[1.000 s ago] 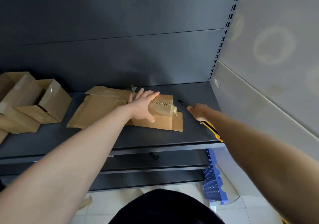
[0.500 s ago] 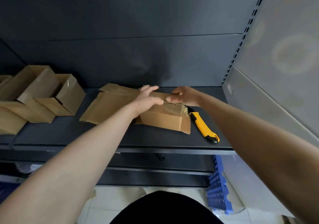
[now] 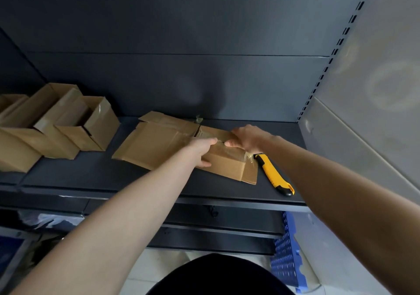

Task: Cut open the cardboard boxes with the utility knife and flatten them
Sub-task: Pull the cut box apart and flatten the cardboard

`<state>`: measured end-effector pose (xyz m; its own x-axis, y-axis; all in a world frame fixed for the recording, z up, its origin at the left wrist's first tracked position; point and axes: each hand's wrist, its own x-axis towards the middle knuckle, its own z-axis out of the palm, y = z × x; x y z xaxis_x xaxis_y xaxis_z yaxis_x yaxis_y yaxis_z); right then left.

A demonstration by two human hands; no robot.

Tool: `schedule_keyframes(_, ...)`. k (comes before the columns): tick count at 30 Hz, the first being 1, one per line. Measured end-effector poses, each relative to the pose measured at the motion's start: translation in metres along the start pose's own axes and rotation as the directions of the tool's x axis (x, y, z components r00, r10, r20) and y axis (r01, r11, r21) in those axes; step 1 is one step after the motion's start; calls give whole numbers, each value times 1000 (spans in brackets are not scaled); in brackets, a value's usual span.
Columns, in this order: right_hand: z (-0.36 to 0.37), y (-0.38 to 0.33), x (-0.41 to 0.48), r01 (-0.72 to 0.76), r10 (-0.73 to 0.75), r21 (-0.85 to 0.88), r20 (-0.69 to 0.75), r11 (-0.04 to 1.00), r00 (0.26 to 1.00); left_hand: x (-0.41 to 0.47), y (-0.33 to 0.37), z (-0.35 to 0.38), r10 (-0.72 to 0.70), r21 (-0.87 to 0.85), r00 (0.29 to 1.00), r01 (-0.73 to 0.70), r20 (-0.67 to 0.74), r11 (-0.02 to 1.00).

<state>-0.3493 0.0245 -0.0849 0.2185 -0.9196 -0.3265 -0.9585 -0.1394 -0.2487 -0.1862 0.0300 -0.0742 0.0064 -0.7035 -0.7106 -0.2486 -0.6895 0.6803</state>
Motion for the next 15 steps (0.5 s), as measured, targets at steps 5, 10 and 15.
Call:
schedule_keyframes(5, 4, -7, -4, -11, 2, -127, -67, 992, 998, 6, 4, -2, -6, -9, 1000, 6, 12, 1000)
schedule_keyframes(10, 1, -8, -4, 21, -34, -130, -91, 991, 995, 15, -2, 0, -27, -58, 999, 24, -43, 998)
schedule_keyframes(15, 1, -10, -2, 11, -22, -122, -89, 993, 996, 39, -5, 3, -8, -35, 988, 3, -156, 999)
